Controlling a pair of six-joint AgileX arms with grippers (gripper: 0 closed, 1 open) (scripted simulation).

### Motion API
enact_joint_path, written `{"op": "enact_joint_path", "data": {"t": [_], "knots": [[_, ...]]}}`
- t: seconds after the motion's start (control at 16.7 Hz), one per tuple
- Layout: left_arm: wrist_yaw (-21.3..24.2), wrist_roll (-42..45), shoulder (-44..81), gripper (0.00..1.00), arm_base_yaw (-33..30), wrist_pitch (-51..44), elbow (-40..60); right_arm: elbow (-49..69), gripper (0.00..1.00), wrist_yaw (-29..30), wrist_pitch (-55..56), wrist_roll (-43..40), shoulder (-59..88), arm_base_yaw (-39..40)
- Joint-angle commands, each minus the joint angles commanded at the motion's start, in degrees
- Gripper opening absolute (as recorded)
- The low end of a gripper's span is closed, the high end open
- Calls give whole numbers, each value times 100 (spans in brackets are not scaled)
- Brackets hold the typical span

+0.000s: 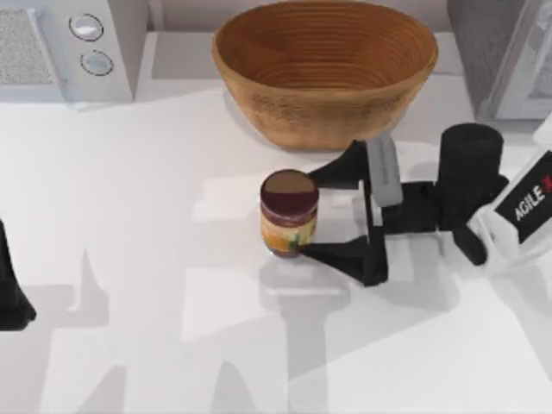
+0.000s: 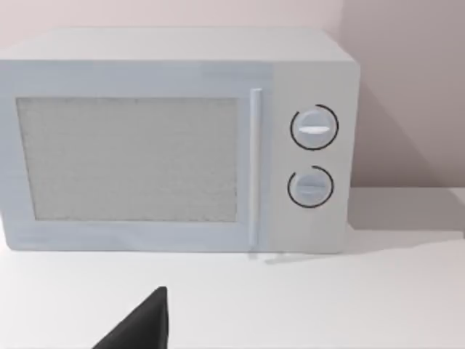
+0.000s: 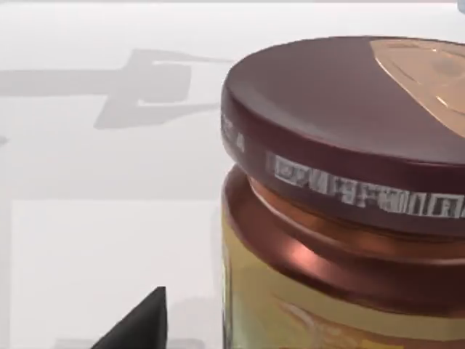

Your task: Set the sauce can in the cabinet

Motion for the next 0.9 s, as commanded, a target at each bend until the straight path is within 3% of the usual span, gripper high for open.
{"op": "enact_joint_path", "data": {"t": [0.24, 0.54, 0.9], "knots": [[0, 0, 0, 100, 0, 0, 0, 349, 100, 446, 170, 294, 253, 455], [0, 0, 0, 100, 0, 0, 0, 398, 100, 512, 193, 333, 290, 523], [0, 0, 0, 100, 0, 0, 0, 398, 55, 512, 193, 333, 290, 523]]}}
